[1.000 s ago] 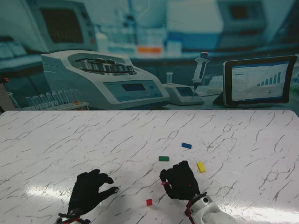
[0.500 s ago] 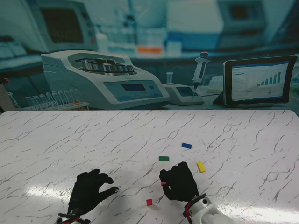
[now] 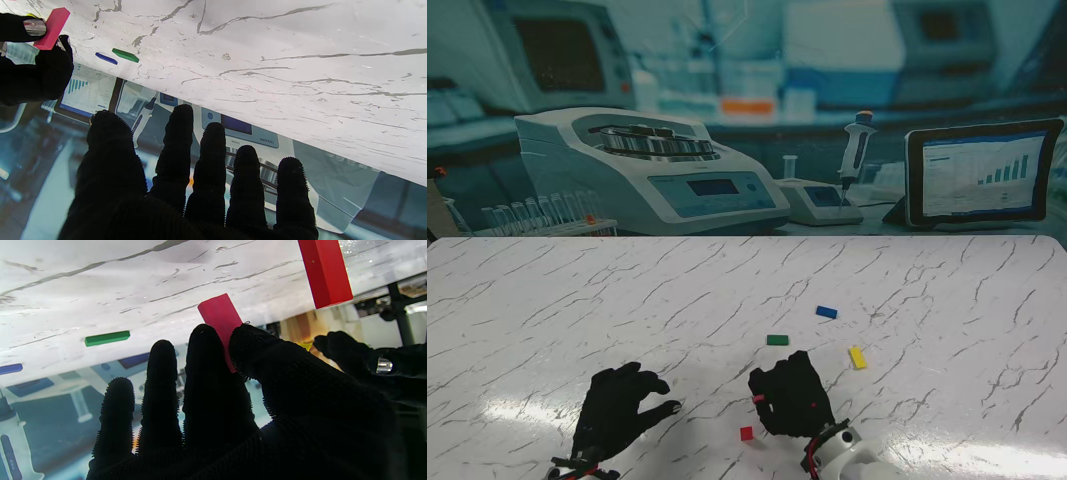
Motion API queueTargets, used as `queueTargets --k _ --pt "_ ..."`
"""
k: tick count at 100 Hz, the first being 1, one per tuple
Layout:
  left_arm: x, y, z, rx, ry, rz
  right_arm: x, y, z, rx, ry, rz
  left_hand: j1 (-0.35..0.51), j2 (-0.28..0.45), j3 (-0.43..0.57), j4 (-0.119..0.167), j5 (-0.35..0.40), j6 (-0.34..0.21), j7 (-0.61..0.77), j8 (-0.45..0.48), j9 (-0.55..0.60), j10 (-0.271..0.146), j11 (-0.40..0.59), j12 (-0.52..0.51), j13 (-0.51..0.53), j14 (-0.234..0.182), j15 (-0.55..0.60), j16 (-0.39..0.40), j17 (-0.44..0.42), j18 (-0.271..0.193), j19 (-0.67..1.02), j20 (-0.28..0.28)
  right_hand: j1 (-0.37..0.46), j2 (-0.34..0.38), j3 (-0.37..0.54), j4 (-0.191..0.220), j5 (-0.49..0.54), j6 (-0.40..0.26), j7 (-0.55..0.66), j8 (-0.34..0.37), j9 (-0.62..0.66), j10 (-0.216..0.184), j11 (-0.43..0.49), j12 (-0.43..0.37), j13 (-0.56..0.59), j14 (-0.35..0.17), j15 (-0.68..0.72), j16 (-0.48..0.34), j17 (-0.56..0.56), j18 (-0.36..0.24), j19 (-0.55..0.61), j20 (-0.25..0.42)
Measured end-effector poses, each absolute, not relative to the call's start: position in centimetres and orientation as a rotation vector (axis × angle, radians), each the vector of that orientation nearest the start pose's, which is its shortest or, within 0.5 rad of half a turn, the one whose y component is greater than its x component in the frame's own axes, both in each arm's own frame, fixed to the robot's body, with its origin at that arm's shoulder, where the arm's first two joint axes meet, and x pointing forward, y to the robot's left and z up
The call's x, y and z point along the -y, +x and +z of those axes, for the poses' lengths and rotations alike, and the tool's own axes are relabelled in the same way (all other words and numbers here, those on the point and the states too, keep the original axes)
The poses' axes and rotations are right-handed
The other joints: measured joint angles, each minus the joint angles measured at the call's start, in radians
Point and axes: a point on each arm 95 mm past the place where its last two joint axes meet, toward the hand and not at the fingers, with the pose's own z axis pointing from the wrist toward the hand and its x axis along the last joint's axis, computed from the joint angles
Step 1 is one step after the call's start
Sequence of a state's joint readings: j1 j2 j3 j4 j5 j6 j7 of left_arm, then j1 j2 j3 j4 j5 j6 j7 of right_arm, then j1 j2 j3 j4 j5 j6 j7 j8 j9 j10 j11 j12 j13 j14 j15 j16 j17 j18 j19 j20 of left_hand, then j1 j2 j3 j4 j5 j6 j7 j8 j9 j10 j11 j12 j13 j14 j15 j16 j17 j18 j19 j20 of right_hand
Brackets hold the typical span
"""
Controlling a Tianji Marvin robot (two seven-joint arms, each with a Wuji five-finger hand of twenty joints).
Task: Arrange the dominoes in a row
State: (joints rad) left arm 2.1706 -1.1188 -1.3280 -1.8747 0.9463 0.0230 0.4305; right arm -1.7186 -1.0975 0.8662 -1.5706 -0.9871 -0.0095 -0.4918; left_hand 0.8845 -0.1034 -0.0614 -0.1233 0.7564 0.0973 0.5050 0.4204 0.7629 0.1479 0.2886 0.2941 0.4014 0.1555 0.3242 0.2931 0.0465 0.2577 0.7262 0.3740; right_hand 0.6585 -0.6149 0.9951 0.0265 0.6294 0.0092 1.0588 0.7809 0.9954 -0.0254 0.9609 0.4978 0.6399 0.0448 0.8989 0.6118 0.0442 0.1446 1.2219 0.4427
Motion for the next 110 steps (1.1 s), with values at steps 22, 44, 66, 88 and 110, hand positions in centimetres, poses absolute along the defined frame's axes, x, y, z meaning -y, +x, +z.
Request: queueTargets --k 22,44,66,88,110 --pt "-0.4 22.6 -36.1 -1.191 -1.393 -1.599 -10.8 27.7 -40.2 -1.475 1.159 1.842 0.000 0.000 0.000 0.000 0.000 0.000 0.000 0.000 0.000 0.000 0.000 0.000 0.000 0.000 0.000 0.000 0.000 0.000 0.000 0.000 0.000 0.003 -0.012 0.000 0.000 0.000 0.002 -0.009 -0.002 0.000 -0.001 -0.001 0.000 0.000 0.000 0.000 0.000 0.000 0.000 0.000" --pt "-0.4 22.5 -36.1 -1.190 -1.396 -1.599 -11.1 27.6 -40.8 -1.476 1.183 1.845 0.000 0.000 0.000 0.000 0.000 0.000 0.000 0.000 0.000 0.000 0.000 0.000 0.000 0.000 0.000 0.000 0.000 0.000 0.000 0.000 0.001 0.014 -0.029 0.000 -0.002 0.000 0.002 -0.010 -0.003 0.000 -0.007 -0.001 0.000 0.000 0.000 0.000 0.000 0.000 0.000 0.000" --pt "-0.4 22.5 -36.2 -1.192 -1.397 -1.599 -11.1 27.5 -41.0 -1.475 1.196 1.846 0.000 0.000 0.000 0.000 0.000 0.000 0.000 0.000 0.000 0.000 0.000 0.000 0.000 0.000 0.000 0.000 0.000 0.000 0.000 0.000 0.002 0.030 -0.045 0.000 -0.023 0.007 0.004 -0.011 -0.009 0.001 -0.014 -0.001 0.000 0.000 -0.001 0.000 0.000 0.000 0.000 0.000" --pt "-0.4 22.5 -36.2 -1.191 -1.398 -1.599 -10.9 27.5 -41.1 -1.472 1.219 1.841 0.000 0.000 0.000 0.000 0.000 0.000 0.002 0.000 0.000 0.000 0.000 0.000 0.000 0.000 0.000 0.000 0.000 0.000 0.000 0.000 0.016 0.042 -0.073 0.000 -0.024 0.014 0.004 -0.012 -0.018 0.010 -0.028 -0.001 -0.016 0.000 -0.001 0.000 -0.005 0.000 0.000 0.000" --pt "-0.4 22.5 -36.2 -1.191 -1.398 -1.599 -10.7 27.4 -41.2 -1.480 1.241 1.838 0.000 0.000 0.000 0.000 0.000 0.000 0.003 0.000 0.000 0.000 0.000 0.000 0.000 0.000 0.000 0.000 0.000 0.000 0.000 0.000 0.044 0.051 -0.103 0.000 -0.024 0.022 0.002 -0.033 -0.018 0.018 -0.047 -0.001 -0.016 0.000 -0.002 0.000 -0.007 0.000 0.000 0.000"
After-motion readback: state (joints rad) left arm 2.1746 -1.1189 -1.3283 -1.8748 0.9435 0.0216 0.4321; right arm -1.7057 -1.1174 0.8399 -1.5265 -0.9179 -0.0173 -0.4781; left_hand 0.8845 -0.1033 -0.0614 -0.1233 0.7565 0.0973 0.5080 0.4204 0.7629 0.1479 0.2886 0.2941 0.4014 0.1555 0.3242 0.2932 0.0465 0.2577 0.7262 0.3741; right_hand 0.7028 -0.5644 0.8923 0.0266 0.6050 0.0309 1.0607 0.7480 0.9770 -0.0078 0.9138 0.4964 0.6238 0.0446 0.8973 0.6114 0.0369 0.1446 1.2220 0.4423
